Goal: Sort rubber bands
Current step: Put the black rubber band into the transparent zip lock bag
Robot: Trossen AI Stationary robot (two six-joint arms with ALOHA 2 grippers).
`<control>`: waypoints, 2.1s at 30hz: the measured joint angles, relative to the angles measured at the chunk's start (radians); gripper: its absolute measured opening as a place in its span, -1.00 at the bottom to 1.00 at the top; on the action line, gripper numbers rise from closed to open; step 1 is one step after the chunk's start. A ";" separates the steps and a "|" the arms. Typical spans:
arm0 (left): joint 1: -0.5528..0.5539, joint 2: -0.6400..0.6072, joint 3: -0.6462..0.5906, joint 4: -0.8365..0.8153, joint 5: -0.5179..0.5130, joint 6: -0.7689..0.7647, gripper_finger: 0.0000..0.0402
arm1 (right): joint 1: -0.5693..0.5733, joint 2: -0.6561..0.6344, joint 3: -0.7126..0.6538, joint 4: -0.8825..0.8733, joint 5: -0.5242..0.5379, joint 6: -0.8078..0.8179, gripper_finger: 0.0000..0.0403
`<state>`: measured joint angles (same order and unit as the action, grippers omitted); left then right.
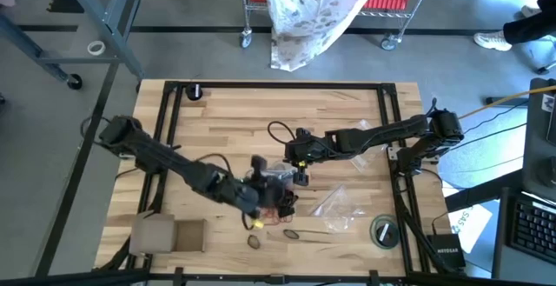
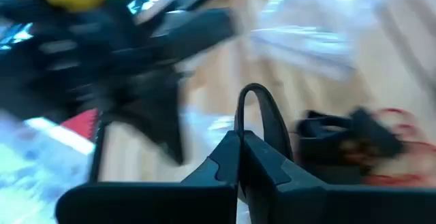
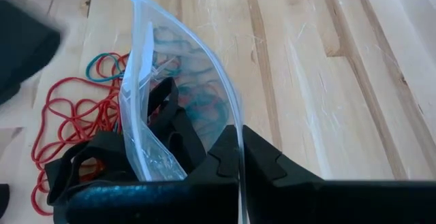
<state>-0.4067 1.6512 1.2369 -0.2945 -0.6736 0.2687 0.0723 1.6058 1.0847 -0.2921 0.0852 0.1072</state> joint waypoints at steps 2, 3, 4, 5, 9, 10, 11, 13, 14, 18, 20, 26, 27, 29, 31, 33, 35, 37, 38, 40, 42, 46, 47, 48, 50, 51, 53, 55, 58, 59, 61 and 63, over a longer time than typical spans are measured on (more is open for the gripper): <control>0.033 -0.017 0.000 0.009 -0.021 0.000 -1.00 | 0.000 0.000 0.000 0.004 0.000 0.000 -1.00; 0.050 -0.020 0.000 0.025 -0.023 0.000 -1.00 | 0.000 0.000 0.000 0.004 0.000 0.000 -1.00; 0.066 -0.019 0.000 0.044 -0.024 0.000 -1.00 | 0.000 0.000 0.000 0.005 0.000 0.000 -1.00; 0.080 -0.017 0.000 0.057 -0.023 0.000 -1.00 | 0.000 0.000 0.000 0.004 0.000 0.000 -1.00; 0.118 0.005 -0.003 0.053 0.007 -0.020 -1.00 | 0.000 0.000 0.000 0.002 0.000 0.000 -1.00; 0.123 0.012 -0.004 0.043 0.034 -0.036 -1.00 | 0.000 0.000 0.000 0.002 0.000 0.000 -1.00; 0.125 0.017 -0.004 0.037 0.058 -0.057 -1.00 | 0.000 0.000 0.000 0.001 0.000 0.000 -1.00; 0.120 0.025 -0.005 0.033 0.077 -0.104 -1.00 | 0.000 0.000 0.000 -0.004 0.000 0.000 -1.00; 0.116 0.025 -0.005 0.034 0.079 -0.116 -1.00 | 0.000 0.000 0.000 -0.006 0.000 0.000 -1.00; 0.111 0.025 -0.005 -0.002 0.082 -0.173 -1.00 | 0.000 0.000 0.000 -0.005 0.000 0.000 -1.00; 0.115 0.025 -0.005 -0.060 0.083 -0.220 -1.00 | 0.000 0.000 0.000 -0.005 0.000 0.000 -1.00; 0.141 0.025 -0.005 -0.118 0.109 -0.367 -0.98 | 0.000 0.000 0.000 -0.004 0.000 0.015 -1.00; 0.146 0.025 -0.005 -0.116 0.121 -0.387 -0.98 | 0.000 0.000 0.000 -0.004 0.000 0.015 -1.00; 0.156 0.025 -0.005 -0.116 0.153 -0.419 -0.97 | 0.000 0.000 0.000 -0.002 0.000 0.015 -1.00; 0.173 0.025 -0.005 -0.117 0.204 -0.428 -0.97 | 0.000 0.000 0.000 0.003 0.000 0.012 -1.00; 0.192 0.025 -0.005 -0.117 0.248 -0.450 -0.93 | 0.000 0.000 0.000 0.005 0.000 -0.005 -1.00; 0.209 0.025 -0.005 -0.123 0.276 -0.475 -0.87 | 0.011 0.000 0.000 0.019 0.000 -0.010 -1.00; 0.221 0.025 -0.005 -0.140 0.294 -0.495 -0.78 | 0.012 -0.002 0.002 0.026 0.000 -0.011 -1.00; 0.227 0.025 -0.005 -0.148 0.300 -0.502 -0.72 | 0.013 -0.003 0.007 0.022 -0.001 -0.011 -1.00; 0.236 0.025 -0.005 -0.150 0.319 -0.519 -0.61 | 0.013 -0.005 0.020 0.025 -0.010 -0.005 -1.00; 0.242 0.025 0.000 -0.156 0.343 -0.526 -0.48 | 0.013 -0.005 0.036 0.018 -0.010 -0.002 -1.00; 0.243 0.022 0.059 -0.229 0.404 -0.518 -0.25 | 0.013 -0.008 0.060 -0.008 -0.010 -0.007 -1.00; 0.241 0.019 0.078 -0.253 0.405 -0.508 -0.21 | 0.013 -0.008 0.063 -0.010 -0.010 -0.007 -1.00; 0.238 0.012 0.095 -0.275 0.403 -0.500 -0.17 | 0.013 -0.008 0.064 -0.013 -0.010 -0.007 -1.00; 0.234 -0.005 0.123 -0.293 0.378 -0.498 -0.11 | 0.013 -0.008 0.064 -0.016 -0.010 -0.007 -1.00; 0.233 -0.013 0.135 -0.296 0.364 -0.498 -0.10 | 0.013 -0.008 0.065 -0.016 -0.010 -0.007 -1.00; 0.224 -0.029 0.147 -0.314 0.354 -0.502 -0.09 | 0.013 -0.008 0.065 -0.022 -0.009 -0.007 -1.00; 0.201 -0.031 0.147 -0.332 0.351 -0.505 -0.09 | 0.013 -0.008 0.065 -0.037 0.009 -0.007 -1.00; 0.143 -0.027 0.144 -0.351 0.357 -0.504 -0.12 | 0.013 -0.008 0.065 -0.060 0.034 -0.007 -1.00; 0.125 -0.022 0.141 -0.344 0.357 -0.504 -0.13 | 0.013 -0.008 0.065 -0.067 0.046 -0.007 -1.00; 0.094 -0.009 0.126 -0.336 0.356 -0.500 -0.14 | 0.013 -0.008 0.065 -0.073 0.054 0.009 -1.00; 0.077 0.005 0.113 -0.343 0.309 -0.498 -0.15 | 0.024 -0.008 0.065 -0.045 0.025 0.012 -1.00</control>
<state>-0.3292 1.6558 1.3496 -0.6376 -0.3651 -0.2296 0.0963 1.5982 1.1500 -0.3368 0.1106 0.1187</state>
